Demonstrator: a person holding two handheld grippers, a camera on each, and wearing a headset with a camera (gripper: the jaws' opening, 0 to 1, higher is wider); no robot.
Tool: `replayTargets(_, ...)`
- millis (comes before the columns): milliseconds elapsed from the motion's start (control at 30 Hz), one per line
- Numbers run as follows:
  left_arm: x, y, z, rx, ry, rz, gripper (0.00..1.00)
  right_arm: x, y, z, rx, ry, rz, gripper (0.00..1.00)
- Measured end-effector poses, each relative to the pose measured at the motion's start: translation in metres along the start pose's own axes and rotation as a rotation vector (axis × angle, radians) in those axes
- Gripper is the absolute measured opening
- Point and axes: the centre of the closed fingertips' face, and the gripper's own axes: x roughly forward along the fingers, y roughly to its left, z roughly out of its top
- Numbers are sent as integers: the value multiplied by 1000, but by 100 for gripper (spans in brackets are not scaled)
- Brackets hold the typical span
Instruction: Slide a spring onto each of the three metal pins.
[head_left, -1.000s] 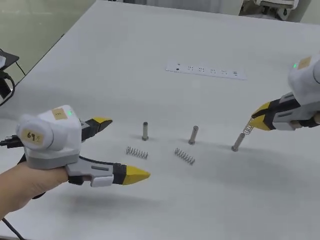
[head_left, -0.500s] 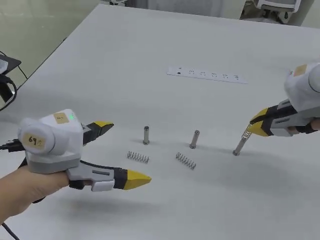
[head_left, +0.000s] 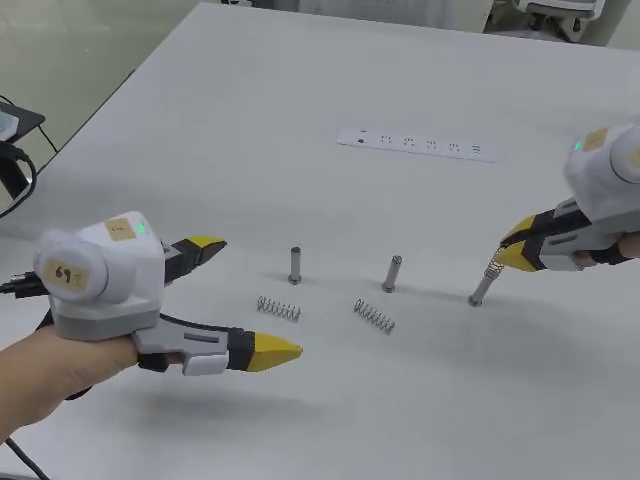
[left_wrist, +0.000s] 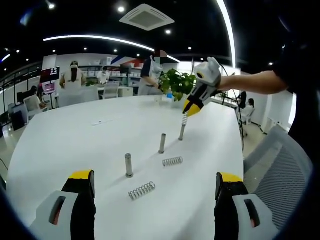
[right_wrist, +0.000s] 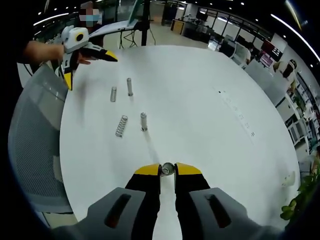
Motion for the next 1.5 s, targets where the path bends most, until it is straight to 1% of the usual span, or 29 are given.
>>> replayTargets(100, 0, -1, 2, -10, -9, -2, 98, 2, 1, -2, 6, 1, 3, 8)
replayTargets(233, 0, -2, 4, -8, -14, -3, 98, 7, 3, -6, 6, 9, 3, 8)
replayTargets(500, -1, -2, 3, -7, -9, -3, 98, 19, 6, -19, 16, 32, 10, 8)
replayTargets(633, -1, -2, 5, -16, -20, -5, 98, 25, 8, -23, 26, 42, 18, 8)
replayTargets(767, -1, -3, 5, -13, -18, -5, 98, 33, 8, -27, 42, 50, 25, 8)
replayTargets(933, -2, -2, 4, -13, -18, -1, 98, 39, 12, -33, 29, 67, 33, 8)
replayTargets(967, -2, -2, 4, -15, -18, 0, 98, 40, 13, -34, 36, 71, 36, 8)
replayTargets(1033, -2, -1, 3, -16, -18, 3, 98, 39, 13, -32, 44, 55, 36, 8)
replayTargets(1200, -2, -1, 2, -17, -13, 2, 98, 38, 11, -32, 48, 56, 30, 9)
replayTargets(1500, -2, -2, 4, -17, -11, -1, 98, 38, 13, -32, 44, 53, 24, 11)
